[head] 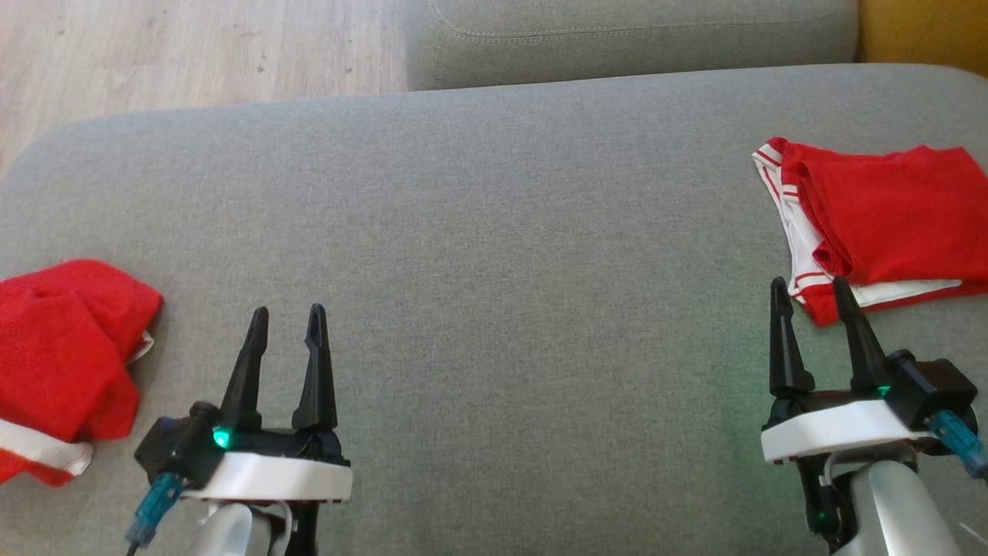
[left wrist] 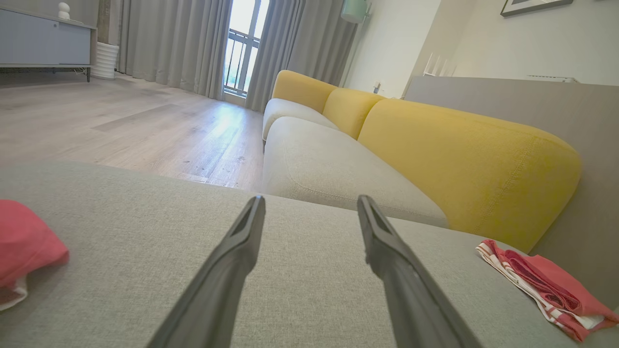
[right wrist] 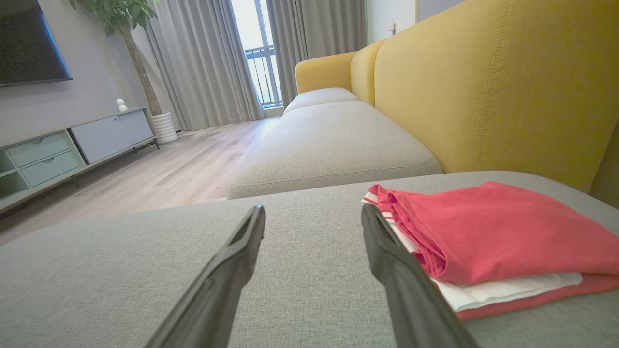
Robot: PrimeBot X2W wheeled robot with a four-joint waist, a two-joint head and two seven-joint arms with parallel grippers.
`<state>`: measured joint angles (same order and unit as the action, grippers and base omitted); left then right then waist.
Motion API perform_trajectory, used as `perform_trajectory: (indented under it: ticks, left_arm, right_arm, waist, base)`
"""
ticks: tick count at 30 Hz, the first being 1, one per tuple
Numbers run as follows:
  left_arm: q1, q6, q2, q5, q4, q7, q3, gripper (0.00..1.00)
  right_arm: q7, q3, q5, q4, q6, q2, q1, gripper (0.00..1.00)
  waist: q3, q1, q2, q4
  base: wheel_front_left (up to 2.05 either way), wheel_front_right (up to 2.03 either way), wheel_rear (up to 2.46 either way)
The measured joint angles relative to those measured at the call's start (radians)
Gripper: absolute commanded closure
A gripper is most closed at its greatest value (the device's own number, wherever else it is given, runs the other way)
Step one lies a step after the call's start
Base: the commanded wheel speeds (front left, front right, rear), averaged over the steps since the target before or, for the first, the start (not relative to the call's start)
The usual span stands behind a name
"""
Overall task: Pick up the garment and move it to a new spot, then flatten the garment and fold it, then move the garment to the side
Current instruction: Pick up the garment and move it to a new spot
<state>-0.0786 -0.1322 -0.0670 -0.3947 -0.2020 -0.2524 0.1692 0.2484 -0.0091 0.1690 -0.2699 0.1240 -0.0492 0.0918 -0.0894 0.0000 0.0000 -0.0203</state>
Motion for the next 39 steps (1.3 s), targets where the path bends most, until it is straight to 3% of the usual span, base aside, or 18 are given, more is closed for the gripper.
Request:
perform_trajectory:
  ticks: [12, 24, 30, 36, 39]
  left_arm:
    - [-0.001, 0.000, 0.006, 0.015, -0.013, 0.000, -0.047, 0.00]
    - [-0.012, 0.000, 0.013, 0.035, -0.049, 0.000, -0.148, 0.00]
    - [-0.061, 0.000, 0.006, 0.044, -0.098, 0.000, -0.197, 0.00]
    - [-0.200, 0.000, -0.091, 0.044, -0.213, 0.001, -0.212, 0.00]
    - [-0.297, 0.000, -0.152, 0.033, -0.303, 0.052, -0.212, 0.00]
  right_arm:
    - [0.002, 0.010, 0.009, 0.026, 0.000, 0.000, 0.000, 0.00]
    - [0.002, 0.027, 0.008, 0.036, 0.000, 0.000, -0.001, 0.00]
    - [0.002, 0.037, 0.001, 0.041, 0.000, 0.000, 0.002, 0.00]
    - [-0.002, 0.039, -0.034, 0.074, 0.000, 0.000, 0.032, 0.00]
    - [-0.013, 0.032, -0.058, 0.105, 0.000, 0.000, 0.053, 0.00]
  waist:
    - [0.005, 0.0000, 0.0000, -0.050]
    - [-0.013, 0.0000, 0.0000, -0.187]
    - [-0.057, 0.0000, 0.0000, -0.220]
    - [-0.127, 0.0001, 0.0000, -0.220]
    - [-0.170, 0.0002, 0.0000, -0.216]
  base:
    - [0.00, 0.00, 0.00]
    - [0.00, 0.00, 0.00]
    - [0.00, 0.00, 0.00]
    - [0.00, 0.00, 0.00]
    - [0.00, 0.00, 0.00]
